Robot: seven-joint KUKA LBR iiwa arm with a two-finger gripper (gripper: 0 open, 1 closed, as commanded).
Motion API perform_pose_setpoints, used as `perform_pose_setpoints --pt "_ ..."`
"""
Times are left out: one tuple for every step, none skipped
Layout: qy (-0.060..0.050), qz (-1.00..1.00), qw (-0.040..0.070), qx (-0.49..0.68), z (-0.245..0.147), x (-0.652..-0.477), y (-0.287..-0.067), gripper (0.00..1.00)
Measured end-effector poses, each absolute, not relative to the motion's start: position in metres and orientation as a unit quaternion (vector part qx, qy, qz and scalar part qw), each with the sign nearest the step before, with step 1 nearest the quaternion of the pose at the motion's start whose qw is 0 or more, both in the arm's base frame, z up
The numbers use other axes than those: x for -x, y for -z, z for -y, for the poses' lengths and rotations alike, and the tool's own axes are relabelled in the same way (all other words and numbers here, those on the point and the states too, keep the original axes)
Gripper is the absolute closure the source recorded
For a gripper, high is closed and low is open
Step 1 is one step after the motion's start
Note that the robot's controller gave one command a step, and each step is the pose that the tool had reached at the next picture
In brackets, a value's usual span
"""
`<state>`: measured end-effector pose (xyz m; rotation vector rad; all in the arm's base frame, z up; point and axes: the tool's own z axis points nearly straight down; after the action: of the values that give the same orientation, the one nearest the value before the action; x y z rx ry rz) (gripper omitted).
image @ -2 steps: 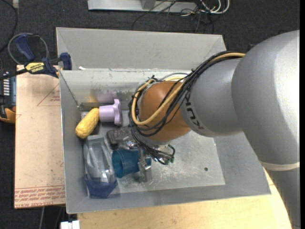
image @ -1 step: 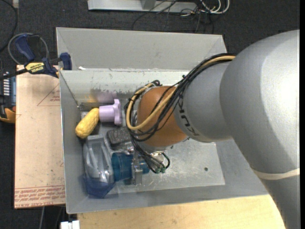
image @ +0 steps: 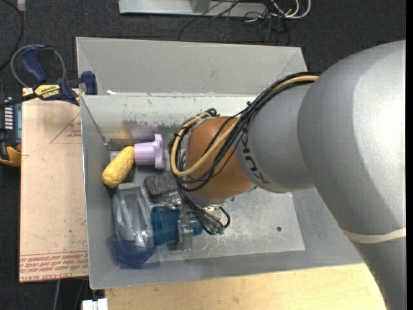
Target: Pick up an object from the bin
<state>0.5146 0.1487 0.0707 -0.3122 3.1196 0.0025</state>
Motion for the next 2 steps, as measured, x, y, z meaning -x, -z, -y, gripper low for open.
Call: perform_pose_setpoints --pt "0.0 -0.995 0.001 0.1 -0.148 -0.513 -0.08 1.0" --pt "0.0 -0.995 0.0 0.099 -0.148 -0.513 -0.101 1.0"
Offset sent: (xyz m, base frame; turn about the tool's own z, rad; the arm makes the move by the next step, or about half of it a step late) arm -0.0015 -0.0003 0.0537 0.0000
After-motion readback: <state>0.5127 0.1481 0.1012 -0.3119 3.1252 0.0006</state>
